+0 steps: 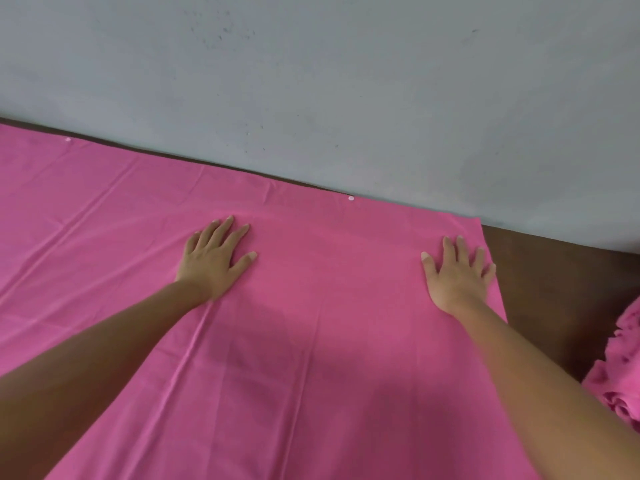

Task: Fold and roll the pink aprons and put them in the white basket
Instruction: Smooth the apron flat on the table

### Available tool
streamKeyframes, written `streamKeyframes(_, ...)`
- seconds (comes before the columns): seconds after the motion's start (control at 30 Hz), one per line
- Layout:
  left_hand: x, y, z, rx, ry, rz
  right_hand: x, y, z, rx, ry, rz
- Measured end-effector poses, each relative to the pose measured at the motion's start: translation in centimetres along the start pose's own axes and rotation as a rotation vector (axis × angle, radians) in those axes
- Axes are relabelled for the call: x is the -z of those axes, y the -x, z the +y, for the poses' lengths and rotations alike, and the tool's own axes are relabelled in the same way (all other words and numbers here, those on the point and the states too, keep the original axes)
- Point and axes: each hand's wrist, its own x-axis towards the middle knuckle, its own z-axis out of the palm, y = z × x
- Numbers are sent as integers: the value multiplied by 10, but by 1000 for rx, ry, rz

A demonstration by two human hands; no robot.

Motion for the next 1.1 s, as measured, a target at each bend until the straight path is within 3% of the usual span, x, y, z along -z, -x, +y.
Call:
streamKeyframes(0.27, 16, -14, 14, -52, -12, 16, 14, 12, -4, 6, -86, -45)
streamKeyframes(0.53, 19, 4, 50, -435, 105, -89, 5, 127, -19, 83, -192, 6)
streamKeyframes(0.67, 10, 30, 74, -586, 52, -155, -12, 199, -17, 50, -209, 9)
streamKeyframes(0.83, -8, 55, 88, -663, -10, -227, -30, 278, -4, -51, -217, 19)
streamKeyframes(1.1, -8, 59, 92, -651, -73, -210, -46, 387, 26, -231, -196, 43)
